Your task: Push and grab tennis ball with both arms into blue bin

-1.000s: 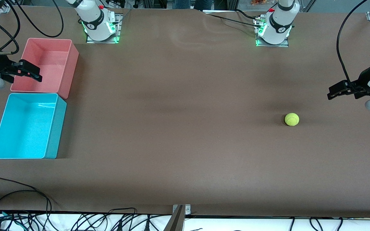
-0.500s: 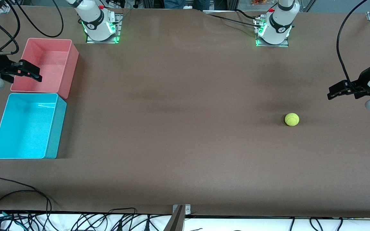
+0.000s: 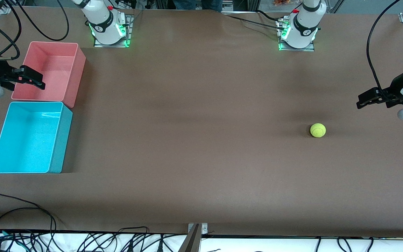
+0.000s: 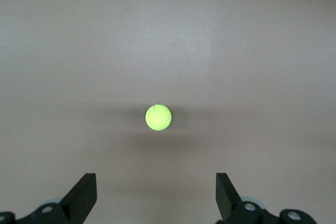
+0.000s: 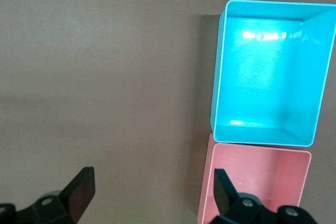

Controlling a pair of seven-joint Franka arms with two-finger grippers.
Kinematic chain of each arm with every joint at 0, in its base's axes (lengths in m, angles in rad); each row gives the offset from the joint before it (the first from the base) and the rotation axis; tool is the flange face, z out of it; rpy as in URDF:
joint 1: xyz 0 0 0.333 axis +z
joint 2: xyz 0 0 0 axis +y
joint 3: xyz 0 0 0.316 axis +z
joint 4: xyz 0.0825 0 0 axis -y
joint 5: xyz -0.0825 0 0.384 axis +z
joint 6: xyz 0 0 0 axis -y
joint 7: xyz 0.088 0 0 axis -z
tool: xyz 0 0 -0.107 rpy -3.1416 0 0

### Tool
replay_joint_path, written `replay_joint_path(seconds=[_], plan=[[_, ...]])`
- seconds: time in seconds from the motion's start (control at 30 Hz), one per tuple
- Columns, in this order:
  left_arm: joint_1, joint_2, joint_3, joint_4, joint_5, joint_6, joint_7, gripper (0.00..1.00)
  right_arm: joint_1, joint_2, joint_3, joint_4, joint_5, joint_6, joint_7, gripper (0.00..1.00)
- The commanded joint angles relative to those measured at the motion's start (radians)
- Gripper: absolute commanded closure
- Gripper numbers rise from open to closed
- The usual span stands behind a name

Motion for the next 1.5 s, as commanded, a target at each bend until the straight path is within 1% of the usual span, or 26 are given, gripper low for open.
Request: replay_joint_path(seconds=[0.0, 0.77, 0.9, 1.0, 1.03, 1.1, 1.17, 1.2, 1.37, 1.47], plan=[[0.006, -0.019, -0.001, -0.014, -0.022, 0.008, 0.023, 0.0, 0.0, -0.001, -0.001, 0.007, 0.015, -0.011, -0.008, 0.0], [0.004, -0.018, -0.001, -0.015, -0.019, 0.008, 0.016, 0.0, 0.001, -0.002, -0.001, 0.007, 0.016, -0.011, -0.005, 0.0], [0.003, 0.01, -0.001, -0.012, -0.024, 0.008, 0.005, 0.0, 0.001, -0.001, -0.001, 0.007, 0.016, -0.011, -0.008, 0.0], [0.004, 0.034, 0.0, 0.008, -0.021, 0.008, 0.003, 0.0, 0.001, -0.002, -0.001, 0.007, 0.015, -0.011, -0.008, 0.0], [0.006, 0.036, 0.002, 0.008, -0.021, 0.008, 0.003, 0.07, 0.001, -0.002, -0.001, 0.007, 0.015, -0.011, -0.013, 0.0], [0.009, 0.035, 0.005, 0.009, -0.021, 0.008, 0.008, 0.56, 0.001, -0.002, -0.001, 0.007, 0.016, -0.013, -0.012, 0.0], [0.018, 0.035, 0.008, 0.009, -0.022, 0.006, 0.019, 0.9, 0.001, -0.002, -0.001, 0.007, 0.016, -0.013, -0.013, 0.0], [0.024, 0.035, 0.006, 0.009, -0.021, 0.005, 0.019, 1.0, 0.001, -0.002, -0.001, 0.007, 0.015, -0.013, -0.013, 0.0], [0.027, 0.031, 0.005, 0.009, -0.021, -0.009, 0.003, 1.0, 0.001, -0.002, 0.0, 0.007, 0.015, -0.013, -0.008, 0.0], [0.027, 0.027, 0.005, 0.008, -0.021, -0.052, -0.007, 1.0, 0.001, -0.002, 0.0, 0.007, 0.015, -0.011, -0.008, 0.0]])
